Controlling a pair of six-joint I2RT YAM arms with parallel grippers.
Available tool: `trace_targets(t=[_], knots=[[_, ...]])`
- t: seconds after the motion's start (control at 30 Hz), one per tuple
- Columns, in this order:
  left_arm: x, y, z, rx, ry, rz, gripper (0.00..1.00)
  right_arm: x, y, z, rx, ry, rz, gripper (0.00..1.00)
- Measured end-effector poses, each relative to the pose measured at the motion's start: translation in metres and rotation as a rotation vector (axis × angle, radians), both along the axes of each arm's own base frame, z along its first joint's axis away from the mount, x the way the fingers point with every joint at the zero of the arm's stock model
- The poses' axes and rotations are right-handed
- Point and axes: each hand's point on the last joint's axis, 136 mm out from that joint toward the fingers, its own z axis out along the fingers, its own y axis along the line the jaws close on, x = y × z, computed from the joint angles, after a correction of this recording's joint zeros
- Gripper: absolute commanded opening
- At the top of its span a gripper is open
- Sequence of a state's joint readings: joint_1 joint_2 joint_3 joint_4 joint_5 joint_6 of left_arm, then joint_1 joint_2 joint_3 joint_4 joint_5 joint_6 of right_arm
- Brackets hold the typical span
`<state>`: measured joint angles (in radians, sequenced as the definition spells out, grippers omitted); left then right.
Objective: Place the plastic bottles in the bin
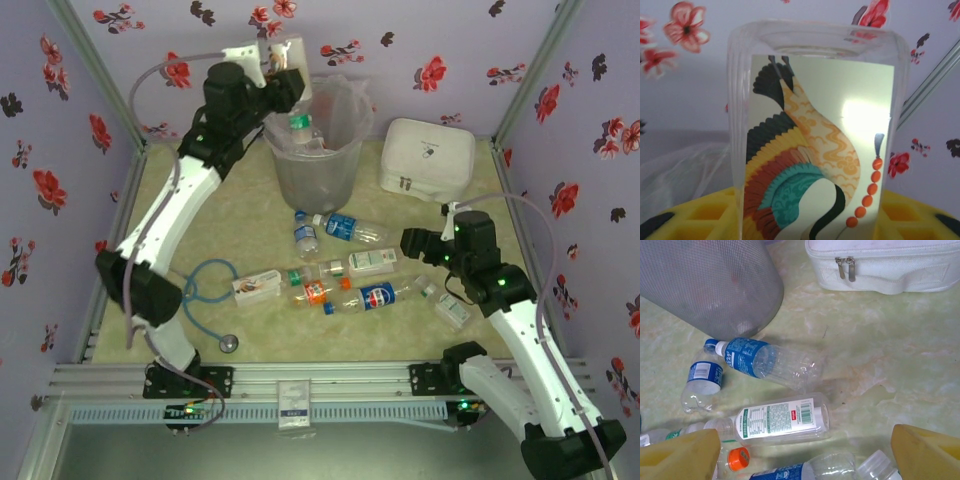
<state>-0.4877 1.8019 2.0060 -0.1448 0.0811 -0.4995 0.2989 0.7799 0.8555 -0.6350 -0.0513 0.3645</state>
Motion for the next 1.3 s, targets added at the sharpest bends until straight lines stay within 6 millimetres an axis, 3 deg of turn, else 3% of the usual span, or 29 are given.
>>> trace_targets(t=[0.1, 0.23, 0.4, 0.57, 0.6, 0.7, 0.8, 0.9, 1.0, 1.13, 1.3], knots=[[0.022, -0.024, 0.001, -0.006, -0.013, -0.017, 0.0, 0.004, 0.001, 0.005, 0.017, -0.023, -0.006, 0.89], [0.046, -0.054, -0.018, 0.019, 0.012, -0.035, 0.0, 0.008, 0.002, 0.008, 0.023, -0.035, -0.008, 0.89], [0.067, -0.087, -0.07, 0.105, 0.086, -0.036, 0.0, 0.011, 0.003, 0.009, 0.021, -0.029, -0.008, 0.9], [0.076, -0.097, -0.132, 0.222, 0.187, -0.018, 0.0, 0.012, 0.004, 0.009, 0.021, -0.028, -0.008, 0.9], [0.077, -0.097, -0.141, 0.245, 0.202, -0.011, 0.06, 0.012, 0.004, 0.009, 0.02, -0.028, -0.008, 0.89], [0.079, -0.094, -0.159, 0.293, 0.229, 0.006, 0.4, 0.013, 0.004, 0.007, 0.018, -0.021, -0.007, 0.89], [0.079, -0.094, -0.165, 0.319, 0.229, 0.01, 0.7, 0.014, 0.004, 0.004, 0.011, -0.009, -0.005, 0.9], [0.079, -0.094, -0.167, 0.347, 0.217, 0.008, 0.92, 0.016, 0.005, 0.0, -0.002, 0.002, 0.001, 0.91], [0.077, -0.096, -0.167, 0.374, 0.204, -0.001, 1.0, 0.017, 0.005, -0.002, -0.018, 0.008, 0.012, 0.94], [0.072, -0.094, -0.164, 0.402, 0.195, -0.009, 1.0, 0.019, 0.006, -0.002, -0.055, 0.011, 0.039, 0.95], [0.057, -0.084, -0.137, 0.423, 0.16, -0.013, 1.0, 0.025, 0.008, -0.001, -0.109, 0.007, 0.081, 0.99]])
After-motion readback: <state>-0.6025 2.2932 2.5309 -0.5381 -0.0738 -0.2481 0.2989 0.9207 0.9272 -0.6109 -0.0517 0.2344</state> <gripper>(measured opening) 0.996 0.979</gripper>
